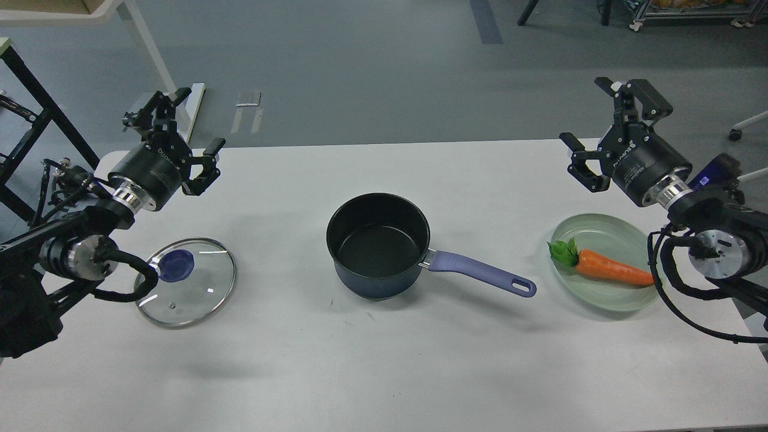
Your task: Open pot lid
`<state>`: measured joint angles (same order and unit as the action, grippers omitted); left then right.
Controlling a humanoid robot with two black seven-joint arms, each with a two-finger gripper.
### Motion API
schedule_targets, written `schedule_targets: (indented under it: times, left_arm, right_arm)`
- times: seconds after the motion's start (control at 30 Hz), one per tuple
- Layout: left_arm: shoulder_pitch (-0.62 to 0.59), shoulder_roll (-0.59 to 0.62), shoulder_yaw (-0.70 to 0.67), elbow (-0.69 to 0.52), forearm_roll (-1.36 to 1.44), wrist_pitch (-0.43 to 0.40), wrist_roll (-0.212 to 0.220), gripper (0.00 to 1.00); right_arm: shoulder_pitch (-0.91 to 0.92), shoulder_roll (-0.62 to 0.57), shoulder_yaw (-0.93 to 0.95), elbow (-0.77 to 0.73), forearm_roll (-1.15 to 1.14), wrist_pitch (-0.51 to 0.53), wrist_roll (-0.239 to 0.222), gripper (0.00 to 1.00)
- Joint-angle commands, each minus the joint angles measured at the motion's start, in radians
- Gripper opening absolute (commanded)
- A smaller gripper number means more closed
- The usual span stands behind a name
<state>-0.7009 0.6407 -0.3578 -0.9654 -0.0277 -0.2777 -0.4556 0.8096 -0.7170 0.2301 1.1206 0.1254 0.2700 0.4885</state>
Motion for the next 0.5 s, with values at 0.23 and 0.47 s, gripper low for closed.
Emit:
schedule_targets:
  times: [0.23, 0.47]
  left_arm:
    - [0.067, -0.018, -0.075, 0.001, 0.002, -0.066, 0.011, 0.99]
    - [0.067, -0.016, -0.087, 0.001, 0.002, -0.061, 0.009, 0.99]
  right_arm:
    - [-0.064, 0.036, 0.011, -0.104, 0.0, 0.219, 0.0, 0.99]
    - [-0.096, 0.051, 0.058, -0.102, 0.0, 0.219, 0.0, 0.99]
